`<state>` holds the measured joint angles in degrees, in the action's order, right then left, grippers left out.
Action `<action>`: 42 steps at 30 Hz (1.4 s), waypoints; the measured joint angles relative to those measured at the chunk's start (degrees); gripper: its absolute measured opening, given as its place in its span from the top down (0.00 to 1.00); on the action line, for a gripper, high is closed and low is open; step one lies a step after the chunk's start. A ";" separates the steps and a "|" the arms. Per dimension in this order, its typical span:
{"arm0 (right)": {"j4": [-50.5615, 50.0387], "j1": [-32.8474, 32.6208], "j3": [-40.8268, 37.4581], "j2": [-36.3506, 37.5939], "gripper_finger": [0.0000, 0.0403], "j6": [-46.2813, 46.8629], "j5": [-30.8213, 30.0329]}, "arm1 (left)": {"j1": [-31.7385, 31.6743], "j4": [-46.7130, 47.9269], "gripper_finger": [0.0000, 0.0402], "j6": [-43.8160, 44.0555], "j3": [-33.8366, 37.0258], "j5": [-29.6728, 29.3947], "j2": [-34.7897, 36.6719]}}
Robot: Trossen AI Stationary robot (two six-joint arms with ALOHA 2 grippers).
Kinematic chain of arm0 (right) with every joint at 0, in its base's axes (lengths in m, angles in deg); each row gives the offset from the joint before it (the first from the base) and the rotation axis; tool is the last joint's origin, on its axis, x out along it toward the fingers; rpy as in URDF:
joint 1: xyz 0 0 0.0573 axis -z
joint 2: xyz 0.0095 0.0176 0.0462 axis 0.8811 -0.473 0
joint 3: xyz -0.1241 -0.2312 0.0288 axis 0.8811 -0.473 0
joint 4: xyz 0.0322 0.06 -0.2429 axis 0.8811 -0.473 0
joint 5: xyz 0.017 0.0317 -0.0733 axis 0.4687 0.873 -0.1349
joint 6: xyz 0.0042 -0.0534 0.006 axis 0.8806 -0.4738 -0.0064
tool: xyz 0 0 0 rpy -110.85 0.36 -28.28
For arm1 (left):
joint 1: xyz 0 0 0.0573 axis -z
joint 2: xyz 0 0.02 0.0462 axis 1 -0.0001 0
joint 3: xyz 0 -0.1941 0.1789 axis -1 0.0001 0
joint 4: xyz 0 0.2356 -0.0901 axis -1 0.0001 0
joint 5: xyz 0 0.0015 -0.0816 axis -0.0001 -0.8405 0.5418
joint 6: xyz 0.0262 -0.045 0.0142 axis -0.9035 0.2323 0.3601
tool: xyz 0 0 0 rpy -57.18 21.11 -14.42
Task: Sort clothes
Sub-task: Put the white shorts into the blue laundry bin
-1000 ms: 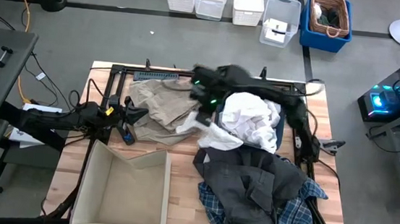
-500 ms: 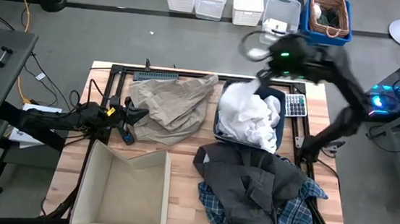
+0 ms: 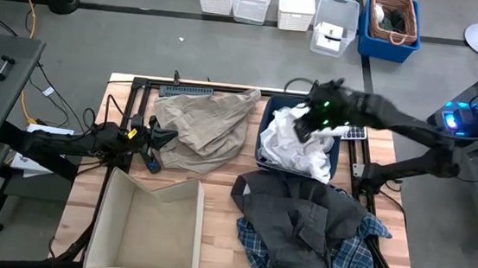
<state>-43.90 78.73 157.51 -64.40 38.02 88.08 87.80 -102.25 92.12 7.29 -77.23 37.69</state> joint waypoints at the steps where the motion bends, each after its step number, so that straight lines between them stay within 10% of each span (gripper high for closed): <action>1: 2.85 -0.92 -2.13 -0.01 1.00 1.37 1.04 | -0.01 0.00 1.00 0.01 0.00 0.00 0.00; 24: 39.35 -5.97 -50.76 -0.51 1.00 35.99 9.91 | -0.02 0.00 1.00 0.01 0.00 0.00 0.00; 33: 45.70 -5.13 -51.30 -1.69 0.98 42.20 8.53 | 0.00 0.17 1.00 0.01 0.00 0.00 0.00; 42: 36.33 0.65 -41.85 -5.46 0.80 28.70 6.29 | 0.00 0.54 1.00 -0.01 -0.07 0.00 0.00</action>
<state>-7.57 79.38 115.65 -69.86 66.72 94.37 87.80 -101.72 92.11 7.23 -77.23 37.69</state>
